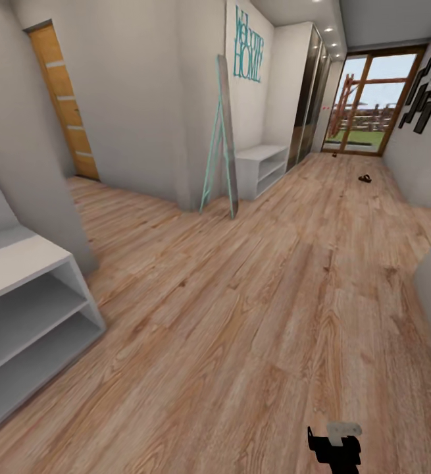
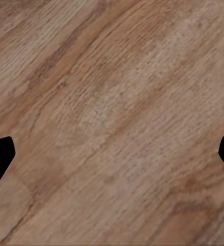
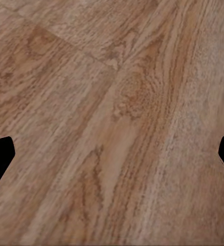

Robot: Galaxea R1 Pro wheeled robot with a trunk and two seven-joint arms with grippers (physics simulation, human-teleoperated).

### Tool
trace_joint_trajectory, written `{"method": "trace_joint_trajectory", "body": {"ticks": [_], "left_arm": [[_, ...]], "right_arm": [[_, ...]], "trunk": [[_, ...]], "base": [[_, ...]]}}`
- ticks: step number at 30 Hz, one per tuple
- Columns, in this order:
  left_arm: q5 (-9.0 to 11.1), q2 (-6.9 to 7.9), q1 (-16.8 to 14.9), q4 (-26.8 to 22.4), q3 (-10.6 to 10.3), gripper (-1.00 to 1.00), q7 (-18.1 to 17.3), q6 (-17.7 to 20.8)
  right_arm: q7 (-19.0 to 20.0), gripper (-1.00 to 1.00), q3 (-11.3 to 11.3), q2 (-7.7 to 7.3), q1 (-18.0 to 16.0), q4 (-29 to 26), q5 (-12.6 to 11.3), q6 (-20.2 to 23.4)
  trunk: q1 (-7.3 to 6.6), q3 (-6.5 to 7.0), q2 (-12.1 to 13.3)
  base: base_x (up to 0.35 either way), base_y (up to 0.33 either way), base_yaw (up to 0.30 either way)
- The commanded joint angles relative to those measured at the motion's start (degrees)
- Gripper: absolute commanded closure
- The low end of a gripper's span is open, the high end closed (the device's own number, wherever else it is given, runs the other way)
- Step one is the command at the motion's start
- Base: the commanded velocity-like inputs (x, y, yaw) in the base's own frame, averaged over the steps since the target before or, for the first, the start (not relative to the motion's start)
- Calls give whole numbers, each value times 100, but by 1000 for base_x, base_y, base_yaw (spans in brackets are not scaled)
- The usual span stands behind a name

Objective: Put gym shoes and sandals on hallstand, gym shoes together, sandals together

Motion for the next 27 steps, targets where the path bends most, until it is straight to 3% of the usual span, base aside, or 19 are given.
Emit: {"method": "trace_joint_trajectory", "body": {"ticks": [1,18,27], "left_arm": [[-21,-3,-3,4,49,-100,-48,-16],[9,-4,-3,5,48,-100,-46,-18],[0,-4,-3,5,48,-100,-46,-21]], "right_arm": [[-20,-100,-45,1,-5,8,61,-16],[-18,-100,-43,1,-5,8,61,-16],[-7,-100,-37,16,-7,8,61,-16]], "trunk": [[1,-5,-2],[1,-5,-2],[1,-5,-2]], "base": [[254,0,-300],[323,0,-293],[336,0,-72]]}}
